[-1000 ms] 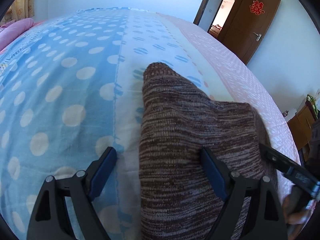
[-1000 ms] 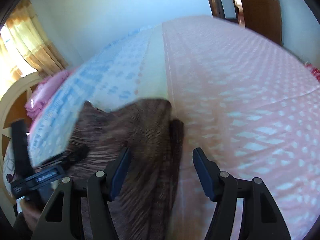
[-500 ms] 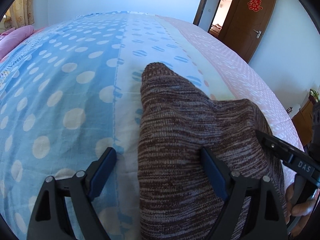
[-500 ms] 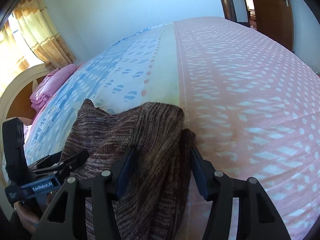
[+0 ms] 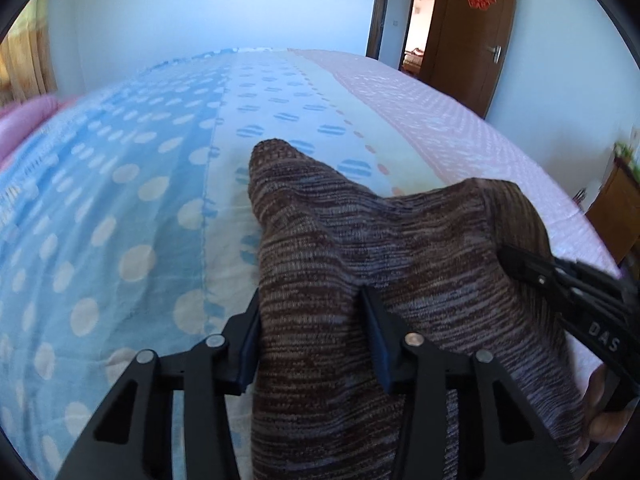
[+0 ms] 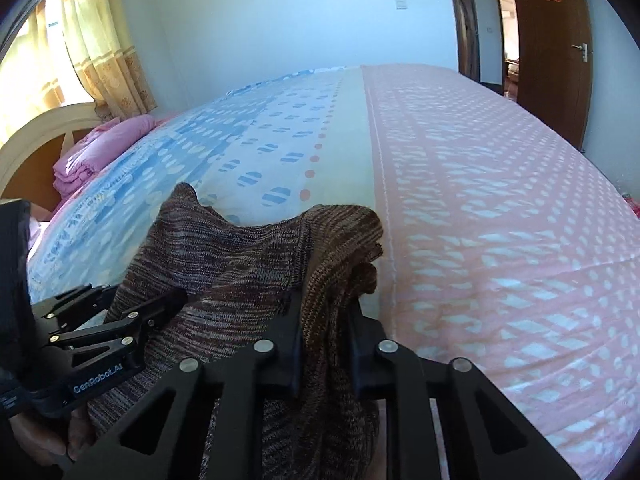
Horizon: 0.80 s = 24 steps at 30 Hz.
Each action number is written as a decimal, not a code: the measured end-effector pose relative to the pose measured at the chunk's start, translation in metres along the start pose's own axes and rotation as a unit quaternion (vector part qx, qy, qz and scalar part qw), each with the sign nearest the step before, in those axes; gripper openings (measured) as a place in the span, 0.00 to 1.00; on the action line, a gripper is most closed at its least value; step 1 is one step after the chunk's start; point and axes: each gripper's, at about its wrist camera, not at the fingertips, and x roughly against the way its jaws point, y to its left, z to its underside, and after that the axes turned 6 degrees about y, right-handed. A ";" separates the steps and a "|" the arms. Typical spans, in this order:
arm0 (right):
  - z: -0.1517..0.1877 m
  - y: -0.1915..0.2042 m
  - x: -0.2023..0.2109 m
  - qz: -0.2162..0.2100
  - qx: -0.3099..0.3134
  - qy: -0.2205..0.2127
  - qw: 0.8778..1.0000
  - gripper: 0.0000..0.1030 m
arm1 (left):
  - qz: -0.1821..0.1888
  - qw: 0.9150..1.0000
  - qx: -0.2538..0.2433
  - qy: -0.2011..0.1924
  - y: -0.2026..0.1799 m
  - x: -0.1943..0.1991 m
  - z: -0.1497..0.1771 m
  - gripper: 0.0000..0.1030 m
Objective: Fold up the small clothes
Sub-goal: 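Lift the folded sweater with both grippers and carry it across the bed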
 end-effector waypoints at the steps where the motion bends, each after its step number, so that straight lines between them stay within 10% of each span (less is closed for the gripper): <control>1: 0.002 -0.002 0.006 -0.006 -0.013 -0.008 1.000 0.14 | 0.012 1.000 0.009 0.000 0.004 0.000 0.000 0.41; 8: 0.013 0.018 0.038 0.009 -0.016 -0.043 0.999 0.14 | -0.014 1.000 -0.012 -0.024 -0.010 0.011 0.003 0.26; 24: 0.045 0.086 0.178 0.028 0.006 -0.172 0.985 0.13 | 0.052 0.986 0.000 -0.160 -0.009 0.131 0.026 0.23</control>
